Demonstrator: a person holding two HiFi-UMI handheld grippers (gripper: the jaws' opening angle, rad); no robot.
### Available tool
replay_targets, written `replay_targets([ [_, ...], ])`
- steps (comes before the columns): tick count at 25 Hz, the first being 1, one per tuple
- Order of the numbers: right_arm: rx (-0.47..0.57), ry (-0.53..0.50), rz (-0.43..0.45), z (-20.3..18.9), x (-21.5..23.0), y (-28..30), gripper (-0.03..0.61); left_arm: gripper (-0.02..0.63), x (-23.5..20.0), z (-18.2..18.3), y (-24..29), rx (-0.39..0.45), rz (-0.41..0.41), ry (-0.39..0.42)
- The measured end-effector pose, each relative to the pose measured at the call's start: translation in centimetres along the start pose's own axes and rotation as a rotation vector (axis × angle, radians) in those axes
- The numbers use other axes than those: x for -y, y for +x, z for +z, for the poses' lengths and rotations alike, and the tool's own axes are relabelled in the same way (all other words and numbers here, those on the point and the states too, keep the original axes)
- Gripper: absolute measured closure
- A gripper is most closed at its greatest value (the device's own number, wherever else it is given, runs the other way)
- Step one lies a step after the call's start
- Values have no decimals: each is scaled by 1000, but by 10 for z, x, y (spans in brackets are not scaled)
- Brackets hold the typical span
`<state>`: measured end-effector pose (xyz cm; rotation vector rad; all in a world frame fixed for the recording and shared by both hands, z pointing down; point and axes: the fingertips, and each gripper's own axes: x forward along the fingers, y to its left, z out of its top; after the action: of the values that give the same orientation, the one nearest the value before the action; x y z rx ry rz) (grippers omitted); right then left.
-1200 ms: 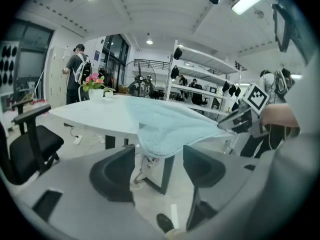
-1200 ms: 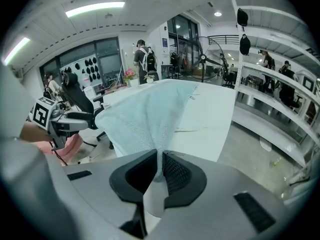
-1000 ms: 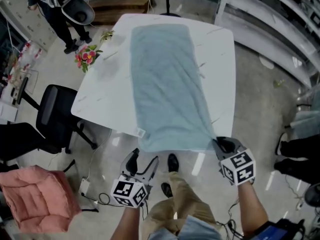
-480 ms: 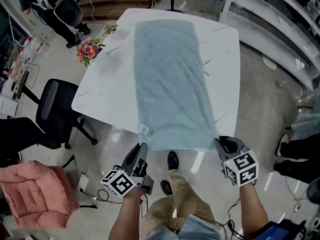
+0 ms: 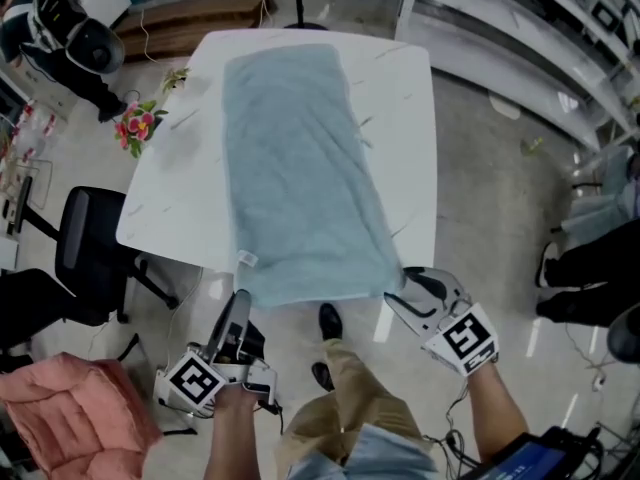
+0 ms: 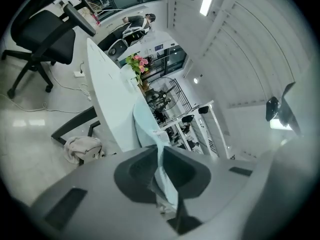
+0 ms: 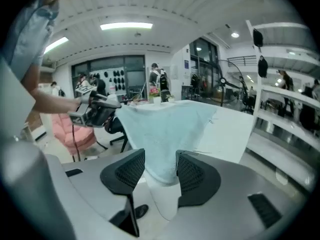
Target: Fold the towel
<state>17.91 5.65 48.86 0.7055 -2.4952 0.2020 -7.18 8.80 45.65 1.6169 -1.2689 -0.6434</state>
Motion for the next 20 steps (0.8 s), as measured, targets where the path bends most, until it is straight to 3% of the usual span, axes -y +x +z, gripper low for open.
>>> replay_targets([
  [4,-59,-248,34,-11,-21,4,358,574,9,5,1,-1,-10,-24],
  [7,-135,-360,19,-28,-18,14,348,574,14,8,1,-4,-21,-47],
  [10,-167,-372,18,-34,-13,16,357,574,17,10,1,-8,-30,-76],
  [13,-153,-358,29,-31,-17,16,389,574,19,12,-2,-9,-36,-113],
  [20,-121,-400,35,-18,-24,15,396,575,19,14,-4,-4,-26,-185],
])
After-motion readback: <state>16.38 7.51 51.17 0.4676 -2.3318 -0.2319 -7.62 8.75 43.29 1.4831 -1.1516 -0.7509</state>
